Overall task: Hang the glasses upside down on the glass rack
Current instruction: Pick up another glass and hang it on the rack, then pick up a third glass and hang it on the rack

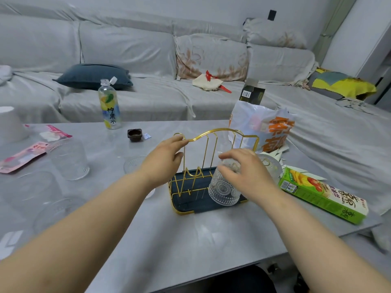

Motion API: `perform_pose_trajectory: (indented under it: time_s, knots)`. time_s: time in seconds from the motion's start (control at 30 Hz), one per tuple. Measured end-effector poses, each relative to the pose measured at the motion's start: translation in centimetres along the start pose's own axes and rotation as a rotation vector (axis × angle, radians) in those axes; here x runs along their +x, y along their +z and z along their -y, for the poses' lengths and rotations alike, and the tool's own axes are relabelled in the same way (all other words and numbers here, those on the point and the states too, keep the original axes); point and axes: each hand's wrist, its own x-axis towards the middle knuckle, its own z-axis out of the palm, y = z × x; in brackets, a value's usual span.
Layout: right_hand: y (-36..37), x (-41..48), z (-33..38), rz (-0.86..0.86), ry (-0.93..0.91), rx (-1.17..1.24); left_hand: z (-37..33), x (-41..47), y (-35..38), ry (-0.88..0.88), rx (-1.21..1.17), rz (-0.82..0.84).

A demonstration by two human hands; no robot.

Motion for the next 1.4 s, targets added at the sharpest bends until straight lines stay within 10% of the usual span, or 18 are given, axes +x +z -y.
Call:
perform_pose_trajectory:
  time_s: [0.23,0.53,0.7,1.4]
  knots:
    - [4.1,-5.2,3.0,-0.012,-0.128,0.149,2.7,-12.4,-1.6,-0.077,-0.114,-0.236]
    - [15.6,-8.0,7.9,0.369,-0.006,0.358,9.3,-25.1,-4.1,-0.454,-0.084,-0.537]
    - [20.2,-8.3,10.7,0.464,0.096,0.396,13.4,-24.9,-4.9,-0.756,0.061,-0.399]
    - [26.1,-6.2,13.9,0.325,0.137,0.26,15.6,-23.7,-4.3,-0.763,0.39,-0.174]
